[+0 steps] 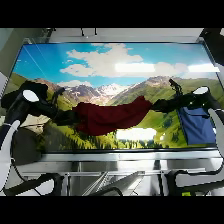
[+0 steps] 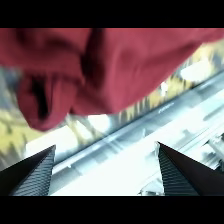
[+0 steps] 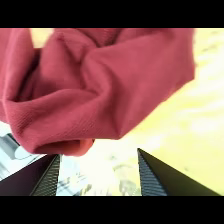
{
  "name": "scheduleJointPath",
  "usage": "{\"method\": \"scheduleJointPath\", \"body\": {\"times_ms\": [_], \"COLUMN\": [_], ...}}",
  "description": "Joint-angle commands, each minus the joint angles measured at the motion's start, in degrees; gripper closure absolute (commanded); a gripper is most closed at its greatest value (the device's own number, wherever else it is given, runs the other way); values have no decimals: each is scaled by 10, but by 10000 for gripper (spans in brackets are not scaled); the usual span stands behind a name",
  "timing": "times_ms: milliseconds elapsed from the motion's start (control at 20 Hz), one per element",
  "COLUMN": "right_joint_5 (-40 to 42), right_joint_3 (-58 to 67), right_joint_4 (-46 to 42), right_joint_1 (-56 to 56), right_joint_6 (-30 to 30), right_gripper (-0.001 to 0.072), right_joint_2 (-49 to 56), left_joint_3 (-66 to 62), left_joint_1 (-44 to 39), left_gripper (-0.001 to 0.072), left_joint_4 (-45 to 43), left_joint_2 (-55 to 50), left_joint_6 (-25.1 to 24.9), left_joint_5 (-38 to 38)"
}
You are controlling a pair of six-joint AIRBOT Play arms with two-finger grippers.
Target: Fold the shirts.
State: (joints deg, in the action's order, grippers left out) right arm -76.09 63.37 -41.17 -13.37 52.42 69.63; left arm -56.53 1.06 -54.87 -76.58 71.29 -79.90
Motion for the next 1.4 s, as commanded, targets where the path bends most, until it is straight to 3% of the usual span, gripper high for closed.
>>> {"method": "scheduleJointPath", "body": {"times_ms": [0, 100, 300, 350, 400, 450, 550, 650, 700, 950, 1100, 1350], "right_joint_5": [-5, -4, 19, 30, 35, 36, 37, 34, 26, -31, -42, -35], "right_joint_3": [-1, -1, -1, -1, -1, -1, 0, 0, 0, 29, 94, 245], "right_joint_4": [2, 3, 22, 39, 62, 84, 117, 123, 126, 164, 236, 269], "right_joint_1": [3, 27, 83, 96, 105, 110, 112, 110, 110, 94, 47, -23], "right_joint_6": [-2, -2, -2, -2, -18, -32, -32, -32, -31, -31, -31, -31], "right_gripper": [180, 180, 198, 262, 442, 596, 628, 650, 694, 695, 695, 695], "right_joint_2": [14, 24, 40, 44, 48, 51, 51, 48, 45, -30, -122, -265], "left_joint_3": [109, 127, 96, 87, 79, 71, 53, 39, 35, -30, -139, -376], "left_joint_1": [-18, -19, -19, -20, -22, -26, -27, -27, -27, -21, 16, 121], "left_gripper": [7, 6, 7, 7, 8, 115, 450, 684, 688, 689, 689, 689], "left_joint_4": [-28, -30, -1, 10, 10, 5, 6, 6, 6, 12, 87, 210], "left_joint_2": [28, 19, -21, -31, -40, -48, -61, -69, -69, 23, 133, 271], "left_joint_6": [3, 3, -4, -9, -10, -10, -12, -12, -12, -14, -14, -12], "left_joint_5": [98, 143, 155, 155, 153, 154, 154, 149, 135, 27, -29, -12]}}
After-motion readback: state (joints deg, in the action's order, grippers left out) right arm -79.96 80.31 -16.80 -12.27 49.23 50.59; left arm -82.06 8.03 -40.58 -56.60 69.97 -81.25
